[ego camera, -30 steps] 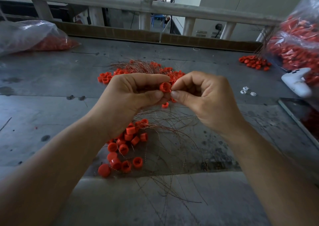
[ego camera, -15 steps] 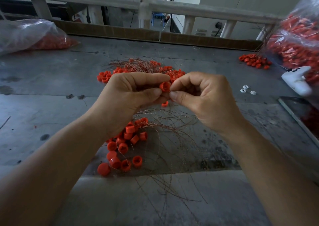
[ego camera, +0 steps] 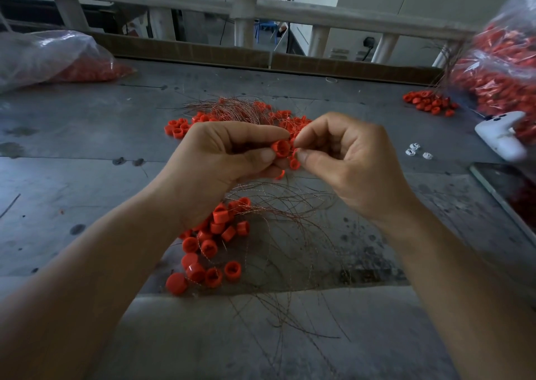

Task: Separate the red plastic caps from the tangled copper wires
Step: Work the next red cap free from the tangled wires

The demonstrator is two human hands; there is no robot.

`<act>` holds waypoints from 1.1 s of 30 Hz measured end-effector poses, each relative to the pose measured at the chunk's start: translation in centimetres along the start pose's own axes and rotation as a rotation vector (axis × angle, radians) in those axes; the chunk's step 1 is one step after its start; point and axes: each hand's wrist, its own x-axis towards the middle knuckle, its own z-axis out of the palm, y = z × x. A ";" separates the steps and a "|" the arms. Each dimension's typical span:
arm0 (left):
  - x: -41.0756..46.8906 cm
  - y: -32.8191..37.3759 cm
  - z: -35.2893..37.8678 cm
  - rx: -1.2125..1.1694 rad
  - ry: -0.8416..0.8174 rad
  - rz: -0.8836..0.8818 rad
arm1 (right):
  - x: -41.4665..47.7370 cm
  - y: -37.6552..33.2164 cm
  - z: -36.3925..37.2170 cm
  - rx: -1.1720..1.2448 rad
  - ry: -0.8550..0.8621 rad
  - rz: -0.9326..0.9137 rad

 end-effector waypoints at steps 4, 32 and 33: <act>-0.1 0.1 -0.1 -0.039 -0.016 -0.012 | 0.1 0.1 0.0 0.026 0.033 0.025; 0.4 -0.6 0.0 -0.356 -0.152 -0.065 | 0.0 -0.2 -0.1 0.177 -0.006 0.068; 0.4 -0.6 0.0 -0.367 -0.153 -0.066 | 0.1 -0.2 -0.3 0.180 -0.005 0.067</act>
